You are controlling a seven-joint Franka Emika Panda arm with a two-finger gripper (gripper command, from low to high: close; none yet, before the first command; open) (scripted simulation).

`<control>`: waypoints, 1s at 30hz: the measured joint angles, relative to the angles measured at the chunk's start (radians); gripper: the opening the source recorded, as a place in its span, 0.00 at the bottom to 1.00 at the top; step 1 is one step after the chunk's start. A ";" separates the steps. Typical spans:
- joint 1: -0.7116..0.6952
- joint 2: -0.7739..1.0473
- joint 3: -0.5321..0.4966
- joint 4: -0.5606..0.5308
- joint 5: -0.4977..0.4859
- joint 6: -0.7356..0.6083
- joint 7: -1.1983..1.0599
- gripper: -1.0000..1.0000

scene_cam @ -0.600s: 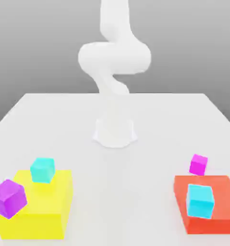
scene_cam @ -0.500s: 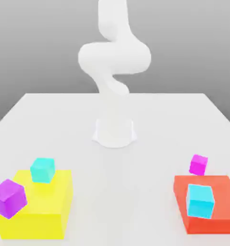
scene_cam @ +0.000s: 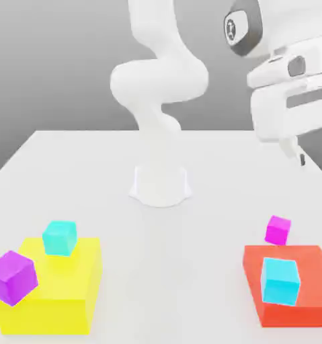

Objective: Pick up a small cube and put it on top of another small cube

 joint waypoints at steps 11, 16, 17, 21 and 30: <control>0.151 0.266 0.170 -0.194 -0.143 0.199 0.059 0.50; 0.252 0.435 0.032 -0.188 -0.390 0.326 0.228 0.50; 0.288 0.471 -0.012 -0.180 -0.426 0.354 0.255 0.50; 0.388 0.568 -0.122 -0.162 -0.467 0.434 0.290 0.00; 0.336 0.483 -0.055 -0.180 -0.405 0.367 0.240 0.00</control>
